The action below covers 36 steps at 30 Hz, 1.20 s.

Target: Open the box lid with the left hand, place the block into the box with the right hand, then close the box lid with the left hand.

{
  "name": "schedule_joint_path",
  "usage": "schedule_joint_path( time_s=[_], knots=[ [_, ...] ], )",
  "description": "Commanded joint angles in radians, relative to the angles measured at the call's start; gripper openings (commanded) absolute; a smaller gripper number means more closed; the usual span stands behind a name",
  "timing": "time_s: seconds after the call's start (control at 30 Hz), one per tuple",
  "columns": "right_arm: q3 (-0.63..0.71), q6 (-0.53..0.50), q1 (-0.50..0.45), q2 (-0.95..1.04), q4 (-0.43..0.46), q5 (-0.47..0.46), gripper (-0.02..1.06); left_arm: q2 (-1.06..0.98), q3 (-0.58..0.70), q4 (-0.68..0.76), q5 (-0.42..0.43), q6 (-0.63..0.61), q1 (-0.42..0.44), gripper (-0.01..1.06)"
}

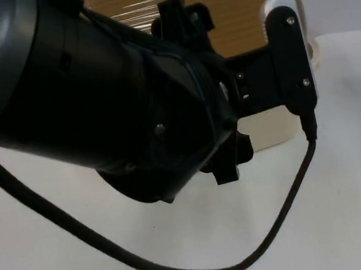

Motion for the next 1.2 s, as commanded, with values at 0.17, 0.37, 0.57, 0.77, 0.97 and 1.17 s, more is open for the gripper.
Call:
schedule_joint_path(
  time_s=[0.17,0.37,0.57,0.77,0.97,1.17],
  knots=[
    [-0.01,-0.015,-0.002,-0.001,-0.007,-0.018,1.05,0.001,0.005,0.011,-0.079,-0.019,-0.002,0.58],
    [-0.01,-0.015,-0.002,-0.001,-0.007,-0.018,1.05,0.001,0.005,0.011,-0.067,-0.019,-0.002,0.08],
    [-0.01,-0.015,-0.002,-0.001,-0.007,-0.018,1.05,0.002,0.003,0.011,-0.157,-0.073,0.047,0.0],
    [-0.01,-0.015,-0.002,-0.001,-0.007,-0.018,1.05,0.002,0.003,0.011,-0.295,-0.068,0.128,0.0],
    [-0.01,-0.015,-0.002,-0.001,-0.007,-0.022,1.05,0.002,-0.027,0.011,-0.35,-0.031,0.15,0.0],
    [-0.01,-0.015,-0.002,-0.001,-0.007,-0.022,1.05,0.008,-0.069,0.011,-0.355,0.026,0.15,0.0]
  ],
)
